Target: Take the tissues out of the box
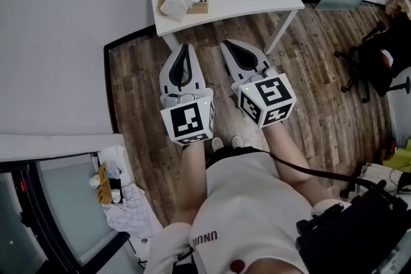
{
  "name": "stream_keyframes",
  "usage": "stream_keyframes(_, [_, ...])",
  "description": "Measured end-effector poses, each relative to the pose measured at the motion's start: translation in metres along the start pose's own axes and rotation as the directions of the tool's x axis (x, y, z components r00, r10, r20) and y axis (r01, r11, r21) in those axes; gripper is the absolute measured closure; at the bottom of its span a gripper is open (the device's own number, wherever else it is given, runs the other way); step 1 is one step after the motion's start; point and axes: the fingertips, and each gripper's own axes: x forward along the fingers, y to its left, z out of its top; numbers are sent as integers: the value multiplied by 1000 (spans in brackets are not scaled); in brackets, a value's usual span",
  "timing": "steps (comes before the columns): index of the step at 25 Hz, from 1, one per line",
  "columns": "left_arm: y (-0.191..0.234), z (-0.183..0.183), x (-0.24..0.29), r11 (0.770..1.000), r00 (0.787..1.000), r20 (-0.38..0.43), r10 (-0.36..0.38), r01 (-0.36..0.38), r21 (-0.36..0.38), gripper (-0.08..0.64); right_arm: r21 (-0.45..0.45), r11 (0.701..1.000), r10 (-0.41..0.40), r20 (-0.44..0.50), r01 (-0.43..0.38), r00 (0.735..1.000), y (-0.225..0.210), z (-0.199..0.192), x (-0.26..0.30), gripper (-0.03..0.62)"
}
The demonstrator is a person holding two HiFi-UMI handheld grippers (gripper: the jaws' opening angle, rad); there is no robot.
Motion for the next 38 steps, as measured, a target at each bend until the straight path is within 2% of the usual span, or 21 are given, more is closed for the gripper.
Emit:
stream_keyframes(16, [5,-8,-5,1000,1000,-24,1,-1,-5,548,-2,1000,11,10,-11,1000,8,-4,1,574])
stream_keyframes(21, [7,-4,-8,999,999,-3,-34,34,-11,548,-14,1000,17,27,-17,999,13,-2,4,574])
stream_keyframes(26, [21,-4,-15,999,999,16,-33,34,-23,548,-22,1000,-14,22,14,1000,14,-2,6,572])
stream_keyframes(33, [55,-21,-27,999,1000,-9,-1,1,-48,548,-38,999,-28,20,29,999,21,-5,17,572])
stream_keyframes(38, [68,-20,-24,999,1000,5,10,-9,-52,548,-39,998,-55,44,57,998,16,0,24,572])
